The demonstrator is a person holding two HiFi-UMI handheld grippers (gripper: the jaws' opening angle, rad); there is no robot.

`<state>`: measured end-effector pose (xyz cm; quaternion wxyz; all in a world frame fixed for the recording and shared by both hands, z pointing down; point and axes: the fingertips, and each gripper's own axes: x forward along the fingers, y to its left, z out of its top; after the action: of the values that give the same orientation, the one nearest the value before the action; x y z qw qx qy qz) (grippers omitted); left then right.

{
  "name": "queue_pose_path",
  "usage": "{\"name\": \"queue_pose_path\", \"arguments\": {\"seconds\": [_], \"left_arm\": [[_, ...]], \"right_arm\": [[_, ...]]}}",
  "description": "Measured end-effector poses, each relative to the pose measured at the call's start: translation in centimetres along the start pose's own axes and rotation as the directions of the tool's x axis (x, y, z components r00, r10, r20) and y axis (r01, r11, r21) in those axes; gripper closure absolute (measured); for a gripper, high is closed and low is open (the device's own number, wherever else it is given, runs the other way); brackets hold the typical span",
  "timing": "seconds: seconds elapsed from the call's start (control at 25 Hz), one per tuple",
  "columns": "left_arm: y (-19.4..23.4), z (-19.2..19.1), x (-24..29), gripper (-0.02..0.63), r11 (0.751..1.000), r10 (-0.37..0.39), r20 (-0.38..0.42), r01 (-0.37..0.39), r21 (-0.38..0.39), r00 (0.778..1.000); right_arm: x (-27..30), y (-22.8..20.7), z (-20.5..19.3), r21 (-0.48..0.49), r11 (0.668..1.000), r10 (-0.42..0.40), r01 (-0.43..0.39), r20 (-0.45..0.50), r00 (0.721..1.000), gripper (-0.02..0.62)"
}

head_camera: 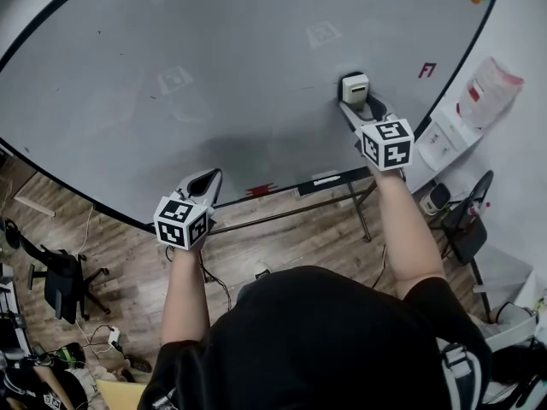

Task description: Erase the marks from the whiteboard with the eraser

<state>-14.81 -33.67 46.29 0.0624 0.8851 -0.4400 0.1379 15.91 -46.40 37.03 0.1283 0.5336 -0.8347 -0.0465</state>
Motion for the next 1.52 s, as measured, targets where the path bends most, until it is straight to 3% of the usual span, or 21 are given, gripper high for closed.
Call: {"name": "queue_pose_path", "arguments": {"seconds": [0.76,1.52], "left_arm": [[1.4,-1.4,-1.5,0.595,1.000,0.014,-0.008,-0.014,-0.025,1.000],[2.7,-2.6,-3.3,0.595,0.996,0.074,-0.018,-0.074,-0.046,0.997]], "right_arm": [[0.5,4.3,4.9,-0.056,0.998,0.017,-0.014,0.059,0.998,0.356],[2.3,13.5,7.5,-0.207,0.971,0.143,-0.120,0.100,0.985,0.357]]}}
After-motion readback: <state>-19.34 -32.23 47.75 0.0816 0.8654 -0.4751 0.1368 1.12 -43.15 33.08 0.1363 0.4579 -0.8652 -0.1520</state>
